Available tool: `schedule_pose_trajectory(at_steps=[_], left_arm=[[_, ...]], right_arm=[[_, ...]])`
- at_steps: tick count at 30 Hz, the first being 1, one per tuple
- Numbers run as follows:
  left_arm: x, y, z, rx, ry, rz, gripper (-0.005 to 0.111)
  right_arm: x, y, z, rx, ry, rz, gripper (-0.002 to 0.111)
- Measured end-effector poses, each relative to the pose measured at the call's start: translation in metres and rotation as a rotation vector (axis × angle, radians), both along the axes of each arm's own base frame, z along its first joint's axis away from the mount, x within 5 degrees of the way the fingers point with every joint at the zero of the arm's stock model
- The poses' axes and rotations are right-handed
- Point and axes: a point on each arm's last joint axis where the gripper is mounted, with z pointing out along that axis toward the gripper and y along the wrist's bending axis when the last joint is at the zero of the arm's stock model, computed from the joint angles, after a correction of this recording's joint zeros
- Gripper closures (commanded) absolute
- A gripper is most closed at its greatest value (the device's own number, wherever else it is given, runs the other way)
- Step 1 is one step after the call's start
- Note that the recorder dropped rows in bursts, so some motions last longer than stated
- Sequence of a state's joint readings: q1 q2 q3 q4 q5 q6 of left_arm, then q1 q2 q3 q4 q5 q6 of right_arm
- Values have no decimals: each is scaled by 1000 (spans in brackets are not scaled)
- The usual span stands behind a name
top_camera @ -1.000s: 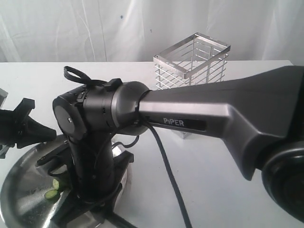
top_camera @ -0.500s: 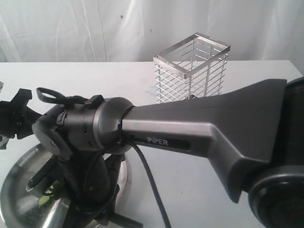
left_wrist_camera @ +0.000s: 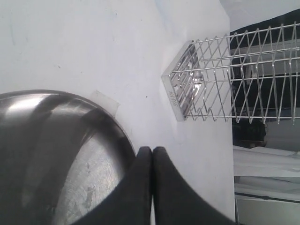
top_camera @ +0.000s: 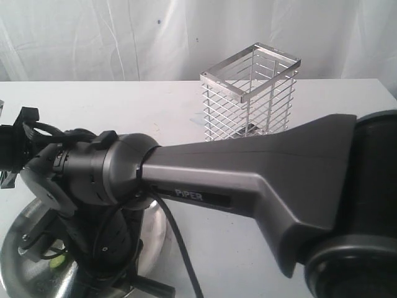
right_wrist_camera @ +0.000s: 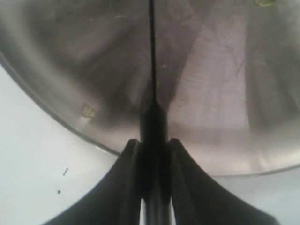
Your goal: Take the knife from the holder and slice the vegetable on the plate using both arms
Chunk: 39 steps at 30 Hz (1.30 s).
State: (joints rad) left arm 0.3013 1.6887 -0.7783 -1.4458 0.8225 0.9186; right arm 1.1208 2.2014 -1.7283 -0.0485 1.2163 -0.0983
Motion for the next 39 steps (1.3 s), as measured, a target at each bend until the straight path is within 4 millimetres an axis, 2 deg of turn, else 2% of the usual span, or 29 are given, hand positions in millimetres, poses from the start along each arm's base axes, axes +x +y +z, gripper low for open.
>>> schedule_pose_trajectory(at_steps=[2,10,28,39], left_arm=[[0,0,0,-1,-5,0,107],[0,-2,3,-34,-21,-9,107],[-1,-4,5,-55,-33,-33,107],[-1,-4,6,-66,-41,-34,107]], right_arm=[[0,1,-5,-8,6,-2,108],[1,2,-5,-12,-6,-1,108],[33,-9,-8,-45,-86,-33,108],[28,4,4,21,-74,-40,108]])
